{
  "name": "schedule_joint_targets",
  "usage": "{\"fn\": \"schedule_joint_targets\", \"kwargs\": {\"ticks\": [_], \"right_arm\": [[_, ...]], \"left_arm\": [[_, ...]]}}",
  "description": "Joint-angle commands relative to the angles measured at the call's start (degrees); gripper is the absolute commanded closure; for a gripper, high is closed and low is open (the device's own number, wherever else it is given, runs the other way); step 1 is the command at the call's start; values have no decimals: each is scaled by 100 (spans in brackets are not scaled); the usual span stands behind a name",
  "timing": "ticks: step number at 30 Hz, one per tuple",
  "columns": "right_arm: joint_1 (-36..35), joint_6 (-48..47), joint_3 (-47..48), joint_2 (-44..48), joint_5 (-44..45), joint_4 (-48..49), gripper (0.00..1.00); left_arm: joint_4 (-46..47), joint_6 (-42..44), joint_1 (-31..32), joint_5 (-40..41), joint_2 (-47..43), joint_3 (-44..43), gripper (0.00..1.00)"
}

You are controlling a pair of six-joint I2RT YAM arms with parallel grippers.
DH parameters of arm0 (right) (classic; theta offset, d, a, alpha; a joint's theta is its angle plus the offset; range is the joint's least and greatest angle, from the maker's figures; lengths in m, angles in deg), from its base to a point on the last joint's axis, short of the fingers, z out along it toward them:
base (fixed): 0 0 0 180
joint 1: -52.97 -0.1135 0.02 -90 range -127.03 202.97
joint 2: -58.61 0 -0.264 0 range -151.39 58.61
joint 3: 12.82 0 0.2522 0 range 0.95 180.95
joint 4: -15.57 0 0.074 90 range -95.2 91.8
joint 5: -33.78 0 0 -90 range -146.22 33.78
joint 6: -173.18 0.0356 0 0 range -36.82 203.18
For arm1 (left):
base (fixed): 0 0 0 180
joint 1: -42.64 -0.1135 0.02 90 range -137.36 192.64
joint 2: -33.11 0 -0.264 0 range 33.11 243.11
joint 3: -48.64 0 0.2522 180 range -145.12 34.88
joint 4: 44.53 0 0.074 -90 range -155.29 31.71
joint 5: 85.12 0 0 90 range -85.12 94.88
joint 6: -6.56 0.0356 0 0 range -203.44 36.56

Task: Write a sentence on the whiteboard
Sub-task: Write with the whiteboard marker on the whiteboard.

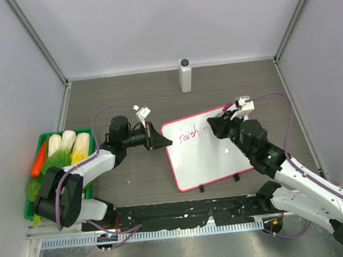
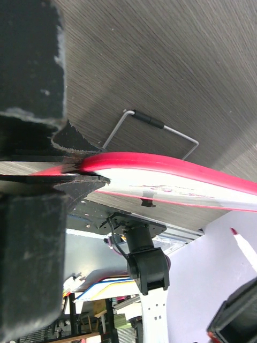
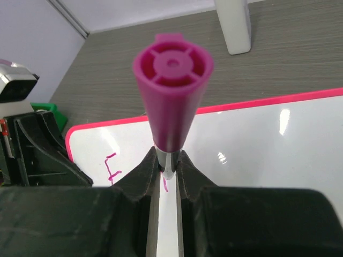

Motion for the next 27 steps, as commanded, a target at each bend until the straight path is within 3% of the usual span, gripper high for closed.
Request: {"fn": "schedule_joint_targets", "kwargs": {"ticks": [1, 4, 17, 27], "right_arm": [[813, 445, -128, 283, -1226, 260, 99], [1297, 551, -190, 230, -1555, 277, 99], [1255, 138, -251, 221, -1651, 198, 99], [499, -240, -251, 160, -422, 347, 98]], "left_arm": [[-414, 928, 124, 531, 10, 91, 100], [-405, 928, 132, 540, 1, 109, 100], [-414, 945, 124, 548, 45, 74, 100], [-423, 945, 124, 549, 71, 82, 100]]}}
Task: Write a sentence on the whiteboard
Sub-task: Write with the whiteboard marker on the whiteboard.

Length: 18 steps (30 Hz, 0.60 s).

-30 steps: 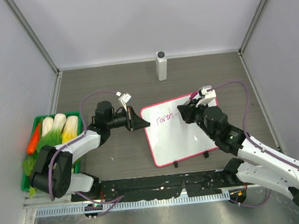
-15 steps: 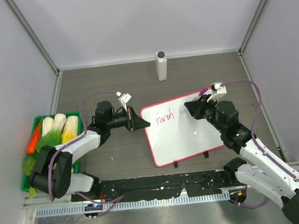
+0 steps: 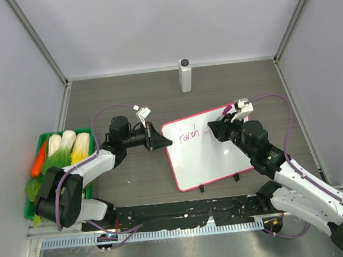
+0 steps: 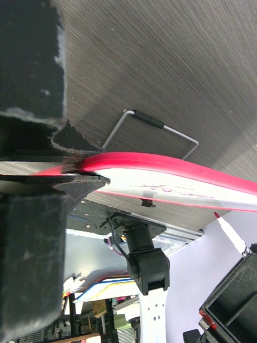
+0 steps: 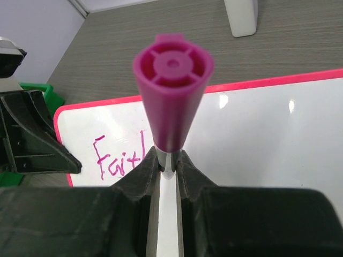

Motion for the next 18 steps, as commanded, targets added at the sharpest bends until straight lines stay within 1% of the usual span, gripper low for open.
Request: {"fn": "schedule_joint_targets", "kwargs": {"ticks": [1, 10, 18], "right_arm": [[-207, -258, 50, -98, 560, 430, 99], [-225, -293, 182, -222, 815, 721, 99], [-225, -284, 279, -459, 763, 783, 99]], "left_arm": [[-412, 938, 122, 531, 91, 74, 100], [-403, 930, 113, 513, 91, 73, 100], [-412, 938, 113, 522, 91, 73, 100]]}}
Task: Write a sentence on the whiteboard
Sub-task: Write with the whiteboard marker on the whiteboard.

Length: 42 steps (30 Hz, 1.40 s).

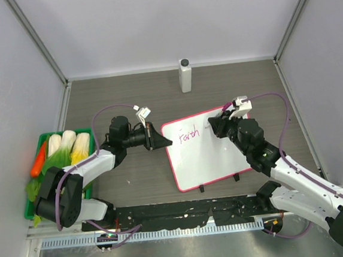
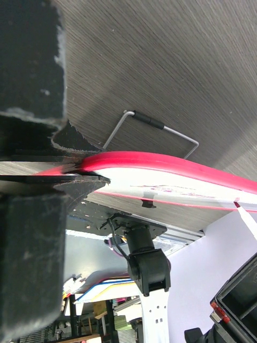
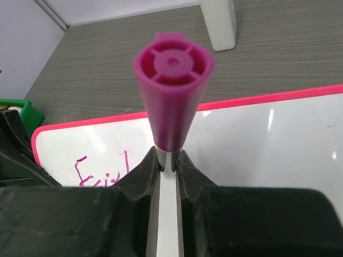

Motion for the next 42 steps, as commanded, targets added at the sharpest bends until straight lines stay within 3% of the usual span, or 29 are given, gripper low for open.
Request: {"fn": "schedule_joint_targets", "kwargs": {"ticks": [1, 31, 42], "right_arm": [[-24, -48, 229, -83, 131, 358, 98], [-33, 198, -228, 233, -132, -266, 99], [-51, 303, 192, 330, -229, -134, 99]], "left_arm": [[-412, 910, 111, 516, 91, 73, 100], [-403, 910, 111, 515, 126, 65, 100], [-421, 919, 119, 516, 126, 56, 100]]}}
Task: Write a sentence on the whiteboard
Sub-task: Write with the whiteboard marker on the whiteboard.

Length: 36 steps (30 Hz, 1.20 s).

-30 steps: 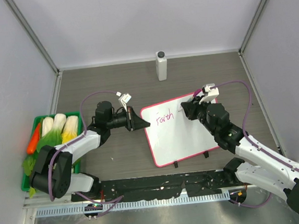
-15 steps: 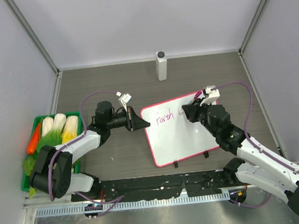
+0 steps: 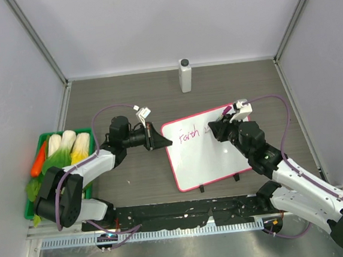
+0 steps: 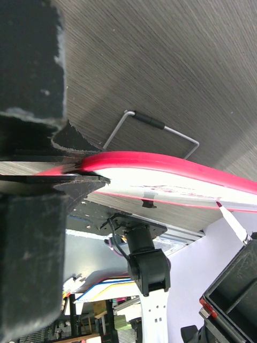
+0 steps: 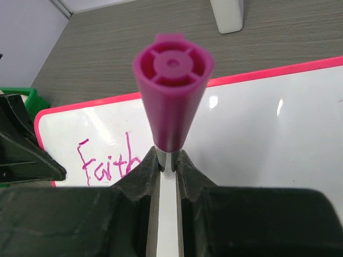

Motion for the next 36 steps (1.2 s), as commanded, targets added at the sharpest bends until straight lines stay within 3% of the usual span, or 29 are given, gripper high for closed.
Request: {"fn": "schedule_joint_targets", "kwargs": {"ticks": [1, 12, 21, 36], "right_arm": [[-38, 135, 381, 133, -85, 161, 99], [-37, -40, 803, -245, 389, 276, 99], [-29, -50, 514, -508, 512, 381, 99], [-38, -67, 417, -43, 565, 135, 99]], "left_arm": [[-377, 919, 128, 494, 126, 56, 100], [-369, 919, 119, 485, 117, 56, 100], [-377, 919, 111, 485, 108, 56, 100], [-377, 919, 119, 485, 117, 47, 100]]}}
